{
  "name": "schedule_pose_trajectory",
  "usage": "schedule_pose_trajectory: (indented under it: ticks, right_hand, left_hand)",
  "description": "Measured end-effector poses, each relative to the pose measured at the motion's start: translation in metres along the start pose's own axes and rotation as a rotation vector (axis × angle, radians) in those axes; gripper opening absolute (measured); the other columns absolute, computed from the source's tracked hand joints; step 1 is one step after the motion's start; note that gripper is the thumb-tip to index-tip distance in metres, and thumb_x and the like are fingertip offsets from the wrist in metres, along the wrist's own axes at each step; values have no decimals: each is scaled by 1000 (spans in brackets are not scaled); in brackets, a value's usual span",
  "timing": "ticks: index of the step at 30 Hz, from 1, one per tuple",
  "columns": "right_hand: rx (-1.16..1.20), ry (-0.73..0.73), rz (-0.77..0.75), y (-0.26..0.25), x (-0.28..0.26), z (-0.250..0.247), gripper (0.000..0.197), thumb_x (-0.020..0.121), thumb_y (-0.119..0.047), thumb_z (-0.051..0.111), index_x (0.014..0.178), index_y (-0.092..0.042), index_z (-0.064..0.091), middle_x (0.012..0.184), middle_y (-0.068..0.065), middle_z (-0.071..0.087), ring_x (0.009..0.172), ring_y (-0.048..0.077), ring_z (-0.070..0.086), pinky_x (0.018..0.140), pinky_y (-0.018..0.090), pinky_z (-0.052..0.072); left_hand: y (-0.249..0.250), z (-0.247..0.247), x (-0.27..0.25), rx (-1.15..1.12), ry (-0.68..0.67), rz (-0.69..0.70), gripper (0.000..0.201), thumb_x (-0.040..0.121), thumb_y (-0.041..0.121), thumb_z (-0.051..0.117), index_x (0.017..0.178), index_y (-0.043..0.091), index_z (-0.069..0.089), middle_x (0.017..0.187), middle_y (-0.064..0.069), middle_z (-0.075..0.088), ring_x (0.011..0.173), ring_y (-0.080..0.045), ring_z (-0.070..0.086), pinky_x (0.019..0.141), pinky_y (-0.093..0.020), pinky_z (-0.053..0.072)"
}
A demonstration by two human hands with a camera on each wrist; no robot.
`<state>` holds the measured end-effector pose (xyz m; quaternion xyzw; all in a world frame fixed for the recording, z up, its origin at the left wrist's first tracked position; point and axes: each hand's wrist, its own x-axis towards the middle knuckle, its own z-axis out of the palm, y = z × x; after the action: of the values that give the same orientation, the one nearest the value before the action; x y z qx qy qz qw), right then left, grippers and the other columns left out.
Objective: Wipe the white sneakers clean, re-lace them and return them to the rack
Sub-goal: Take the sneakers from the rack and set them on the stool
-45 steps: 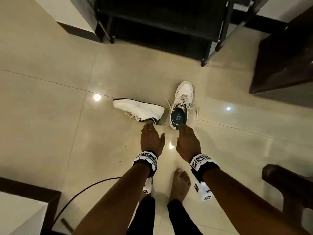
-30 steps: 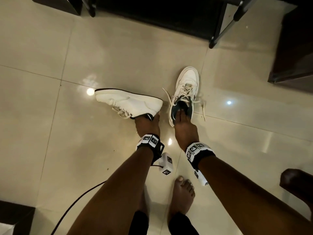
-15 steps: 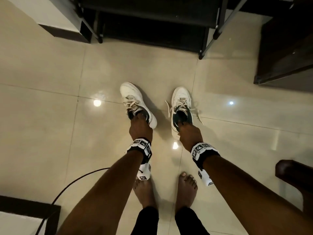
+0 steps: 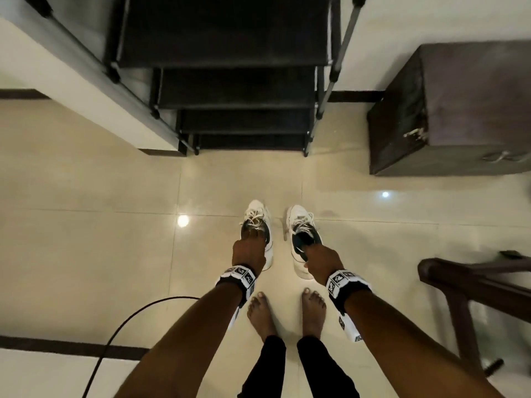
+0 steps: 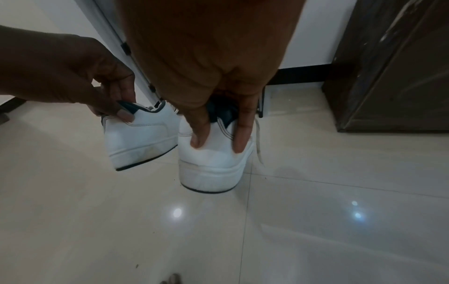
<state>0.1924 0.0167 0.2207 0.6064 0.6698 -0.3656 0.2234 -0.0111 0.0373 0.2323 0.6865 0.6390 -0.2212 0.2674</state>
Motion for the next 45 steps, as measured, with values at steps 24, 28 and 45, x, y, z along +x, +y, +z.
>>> schedule_pose_trajectory:
  ticks: [24, 28, 45]
  right_hand:
    - [346, 423, 386, 36, -382, -219, 31, 88, -20, 66, 119, -20, 62, 119, 8, 67, 109, 32, 64, 85, 34, 50]
    - [353, 465, 433, 60, -389, -233, 29, 89, -21, 65, 118, -19, 62, 120, 8, 66, 110, 32, 64, 85, 35, 50]
    - [347, 450, 441, 245, -388, -290, 25, 92, -18, 61, 116, -13, 65, 118, 10, 67, 109, 33, 64, 86, 35, 51]
  left_hand:
    - [183, -333, -241, 268, 270, 565, 45, 87, 3, 56, 131, 12, 51, 139, -8, 53, 131, -29, 46, 90, -40, 50]
    - [221, -342, -244, 297, 289, 633, 47, 86, 5, 59, 132, 11, 49, 139, -9, 51, 130, -30, 47, 90, -42, 50]
    - [427, -363, -190, 300, 303, 650, 49, 88, 5, 57, 136, 10, 49, 141, -10, 51, 132, -30, 45, 98, -40, 45]
